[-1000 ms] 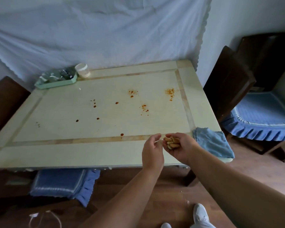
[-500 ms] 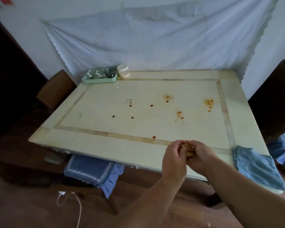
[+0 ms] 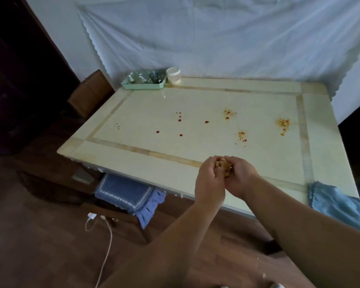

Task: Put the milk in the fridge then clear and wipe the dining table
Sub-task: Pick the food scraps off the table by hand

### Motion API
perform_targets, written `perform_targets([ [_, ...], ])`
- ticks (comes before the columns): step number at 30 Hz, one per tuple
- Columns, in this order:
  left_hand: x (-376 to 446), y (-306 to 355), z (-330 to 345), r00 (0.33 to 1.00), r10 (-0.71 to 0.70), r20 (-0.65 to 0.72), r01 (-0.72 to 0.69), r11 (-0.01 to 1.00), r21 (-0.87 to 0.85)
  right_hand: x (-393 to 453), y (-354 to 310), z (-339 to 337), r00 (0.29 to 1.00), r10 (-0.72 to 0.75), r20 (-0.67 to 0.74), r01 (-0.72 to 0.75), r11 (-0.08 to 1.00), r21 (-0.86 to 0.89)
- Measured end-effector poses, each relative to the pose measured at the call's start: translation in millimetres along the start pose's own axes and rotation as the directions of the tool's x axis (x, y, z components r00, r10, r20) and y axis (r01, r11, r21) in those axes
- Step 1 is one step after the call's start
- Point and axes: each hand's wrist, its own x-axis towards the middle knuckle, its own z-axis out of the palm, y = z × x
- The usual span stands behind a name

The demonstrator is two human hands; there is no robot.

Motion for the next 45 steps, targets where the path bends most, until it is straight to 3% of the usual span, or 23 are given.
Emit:
perform_targets([
  [5, -2, 0, -6, 1.0, 0.006, -0.022, -0.005, 1.0, 0.02, -2, 6, 9, 1.0, 0.026, -0.004, -0.026, 1.0, -0.007],
  [14, -13, 0, 9, 0.98, 0.046, 0.193, -0.1, 0.954, 0.283, -7, 8, -6, 0.997, 0.018, -0.073, -0.027, 0.992, -0.125],
  [22, -21, 19, 64, 0.916, 0.143, 0.374, -0.251, 0.933, 0.259, -26, -18, -60, 0.97, -0.068, -0.231, 0.076, 0.997, 0.027],
  [31, -52, 69, 130, 0.769, 0.23, 0.597, -0.408, 0.895, 0.18, -51, -53, -151, 0.921, -0.162, -0.355, 0.246, 0.947, 0.205],
  [45, -182, 175, 281, 0.528, 0.378, 0.761, -0.577, 0.817, -0.006, -154, -102, -356, 0.845, -0.278, -0.457, 0.483, 0.763, 0.429],
])
